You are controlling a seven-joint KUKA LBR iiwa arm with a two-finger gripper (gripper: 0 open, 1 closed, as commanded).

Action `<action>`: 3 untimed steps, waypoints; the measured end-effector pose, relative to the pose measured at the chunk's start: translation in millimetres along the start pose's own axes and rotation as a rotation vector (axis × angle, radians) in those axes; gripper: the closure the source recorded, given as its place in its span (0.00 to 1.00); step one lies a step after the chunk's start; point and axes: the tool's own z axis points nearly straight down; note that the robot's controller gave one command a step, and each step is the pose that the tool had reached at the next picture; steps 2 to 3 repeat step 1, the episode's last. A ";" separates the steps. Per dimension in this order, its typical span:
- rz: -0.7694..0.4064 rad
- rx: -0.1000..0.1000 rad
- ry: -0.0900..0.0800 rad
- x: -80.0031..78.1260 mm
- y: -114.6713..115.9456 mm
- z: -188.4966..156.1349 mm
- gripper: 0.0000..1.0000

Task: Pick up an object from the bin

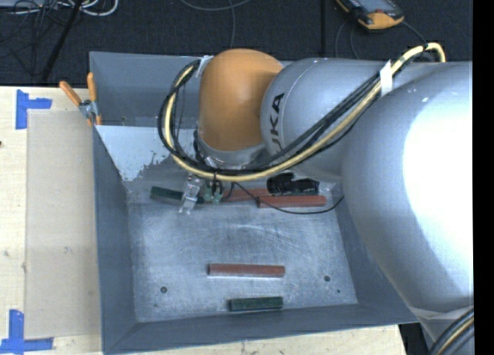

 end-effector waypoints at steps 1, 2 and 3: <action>-0.006 -0.001 -0.001 -0.6 -0.8 -60.6 1.00; -0.006 -0.001 -0.001 -0.6 -0.8 -60.6 1.00; -0.006 -0.001 -0.001 -0.6 -0.8 -60.6 1.00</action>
Offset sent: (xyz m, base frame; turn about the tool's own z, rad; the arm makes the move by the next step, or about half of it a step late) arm -0.0066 -0.0008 0.0774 -0.0999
